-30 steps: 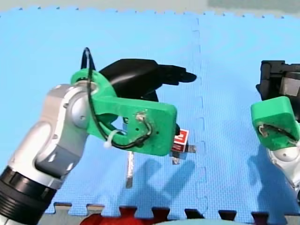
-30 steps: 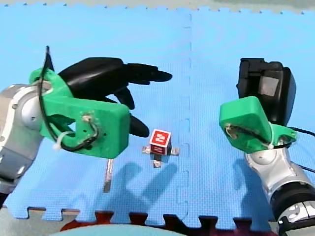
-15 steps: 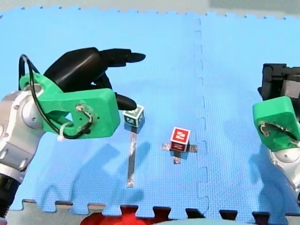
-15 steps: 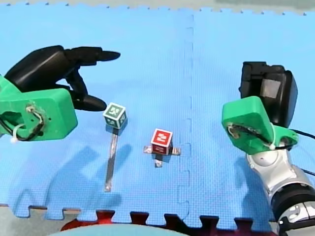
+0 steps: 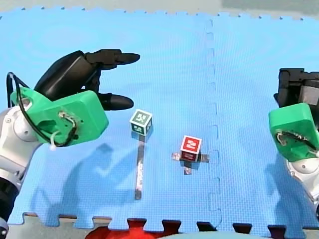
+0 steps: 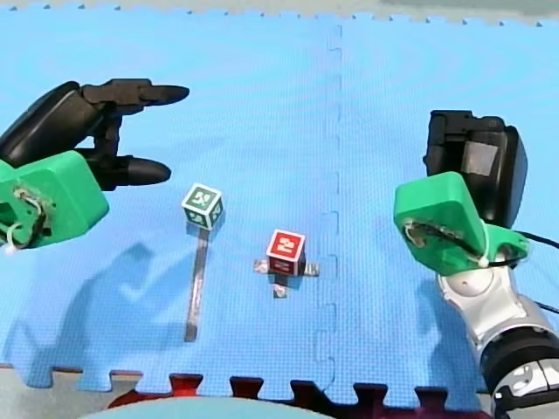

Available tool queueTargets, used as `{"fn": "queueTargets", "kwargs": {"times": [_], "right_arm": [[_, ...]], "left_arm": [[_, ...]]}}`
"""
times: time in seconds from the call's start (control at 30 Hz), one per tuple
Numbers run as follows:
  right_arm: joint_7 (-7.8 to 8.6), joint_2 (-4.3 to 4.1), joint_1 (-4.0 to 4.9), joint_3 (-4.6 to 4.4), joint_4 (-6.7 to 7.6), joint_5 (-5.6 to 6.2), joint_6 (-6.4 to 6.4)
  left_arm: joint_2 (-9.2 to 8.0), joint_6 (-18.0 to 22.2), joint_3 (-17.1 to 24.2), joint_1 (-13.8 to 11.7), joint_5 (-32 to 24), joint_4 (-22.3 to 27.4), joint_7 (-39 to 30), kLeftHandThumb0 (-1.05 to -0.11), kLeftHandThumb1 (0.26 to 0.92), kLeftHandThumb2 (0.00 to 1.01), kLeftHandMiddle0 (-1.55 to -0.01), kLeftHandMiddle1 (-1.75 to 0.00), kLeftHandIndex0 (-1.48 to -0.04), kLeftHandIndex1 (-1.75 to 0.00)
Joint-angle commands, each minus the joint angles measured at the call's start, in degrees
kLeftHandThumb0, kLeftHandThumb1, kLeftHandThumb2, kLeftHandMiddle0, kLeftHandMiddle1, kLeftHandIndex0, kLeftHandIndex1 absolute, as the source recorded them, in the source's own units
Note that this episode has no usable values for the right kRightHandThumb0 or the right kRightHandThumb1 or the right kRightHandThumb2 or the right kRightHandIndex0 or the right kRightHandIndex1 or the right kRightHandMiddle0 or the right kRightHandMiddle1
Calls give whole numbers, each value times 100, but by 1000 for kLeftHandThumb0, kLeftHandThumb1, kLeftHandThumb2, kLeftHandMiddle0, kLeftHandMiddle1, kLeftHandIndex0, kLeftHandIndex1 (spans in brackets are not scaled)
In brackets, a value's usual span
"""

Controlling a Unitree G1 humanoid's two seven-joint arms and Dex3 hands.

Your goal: Stack cube left

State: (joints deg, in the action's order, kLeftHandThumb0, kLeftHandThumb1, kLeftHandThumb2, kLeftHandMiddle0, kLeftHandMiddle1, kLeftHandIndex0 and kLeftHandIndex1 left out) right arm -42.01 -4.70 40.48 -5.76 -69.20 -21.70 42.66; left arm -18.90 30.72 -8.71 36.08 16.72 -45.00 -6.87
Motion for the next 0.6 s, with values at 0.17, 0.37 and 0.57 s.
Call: {"fn": "queueTargets", "kwargs": {"times": [0.17,0.37,0.57], "right_arm": [[-5,-67,-53,5,12,17,82],[-28,-81,-90,-7,39,2,127],[-22,-95,-123,-6,65,7,153]], "left_arm": [[31,380,88,475,-129,-1113,-9,-1048,803,0,-868,-1746,-689,-21],[39,506,76,769,-106,-1722,-26,-1048,789,0,-860,-1746,-651,-1],[30,542,-8,1018,37,-2202,89,-1048,778,0,-845,-1746,-680,-16]]}}
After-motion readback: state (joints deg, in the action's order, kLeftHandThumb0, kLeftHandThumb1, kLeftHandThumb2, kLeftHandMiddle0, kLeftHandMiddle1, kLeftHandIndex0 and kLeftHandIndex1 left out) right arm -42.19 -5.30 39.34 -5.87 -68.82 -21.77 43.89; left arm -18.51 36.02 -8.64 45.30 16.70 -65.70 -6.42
